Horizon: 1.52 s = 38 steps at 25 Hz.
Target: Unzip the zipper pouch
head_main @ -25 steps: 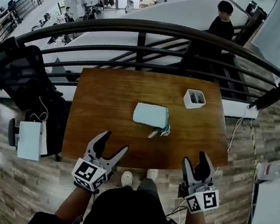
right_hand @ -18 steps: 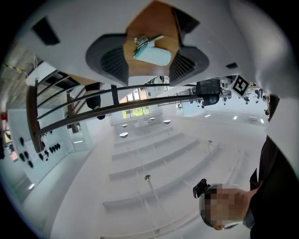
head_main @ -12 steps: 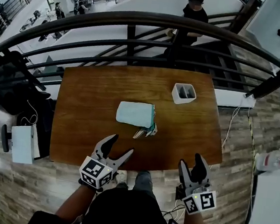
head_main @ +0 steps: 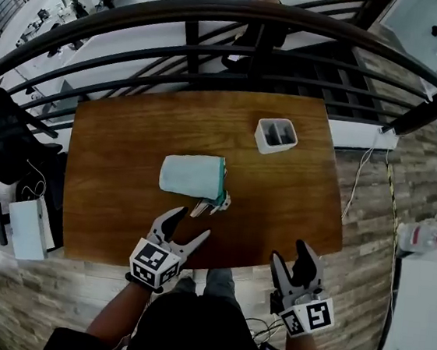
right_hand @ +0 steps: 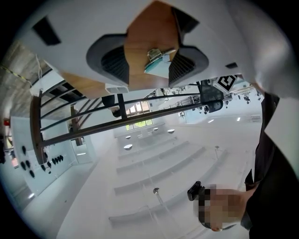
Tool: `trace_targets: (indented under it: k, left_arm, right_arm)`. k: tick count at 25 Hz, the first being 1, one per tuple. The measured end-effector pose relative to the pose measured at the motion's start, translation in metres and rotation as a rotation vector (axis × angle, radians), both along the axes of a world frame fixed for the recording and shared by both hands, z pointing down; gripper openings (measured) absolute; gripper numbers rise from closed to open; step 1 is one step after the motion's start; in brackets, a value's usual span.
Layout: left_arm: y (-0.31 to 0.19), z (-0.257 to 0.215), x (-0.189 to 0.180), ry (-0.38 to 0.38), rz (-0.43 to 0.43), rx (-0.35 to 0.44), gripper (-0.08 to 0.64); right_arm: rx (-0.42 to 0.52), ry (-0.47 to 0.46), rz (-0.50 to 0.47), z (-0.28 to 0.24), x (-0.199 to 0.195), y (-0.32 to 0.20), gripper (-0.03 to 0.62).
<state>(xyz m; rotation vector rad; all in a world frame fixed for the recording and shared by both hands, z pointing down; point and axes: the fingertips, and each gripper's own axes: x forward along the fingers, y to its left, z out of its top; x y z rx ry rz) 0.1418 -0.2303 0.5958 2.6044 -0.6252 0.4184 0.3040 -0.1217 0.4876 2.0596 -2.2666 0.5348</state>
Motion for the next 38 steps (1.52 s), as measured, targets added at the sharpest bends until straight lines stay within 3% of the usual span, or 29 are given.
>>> trace_targets:
  k: [15,24,30,38]
  left_arm:
    - [-0.007,0.055,0.055,-0.030,0.059,-0.087,0.304]
    - [-0.017,0.065,0.059,-0.036,0.016,-0.161,0.050]
    - [-0.022,0.039,0.056,-0.009,0.028,-0.159,0.029]
    - [-0.058,-0.032,0.044,0.096,-0.008,-0.101,0.028]
  right_arm:
    - [-0.111,-0.001,0.047,0.028,0.040,0.007,0.253]
    - [-0.118,-0.002,0.031,0.029,0.039,-0.005,0.250]
    - [-0.075,0.005,0.002,0.010,0.033,-0.022,0.249]
    - [0.016,0.015,-0.044,-0.017,0.027,-0.051,0.247]
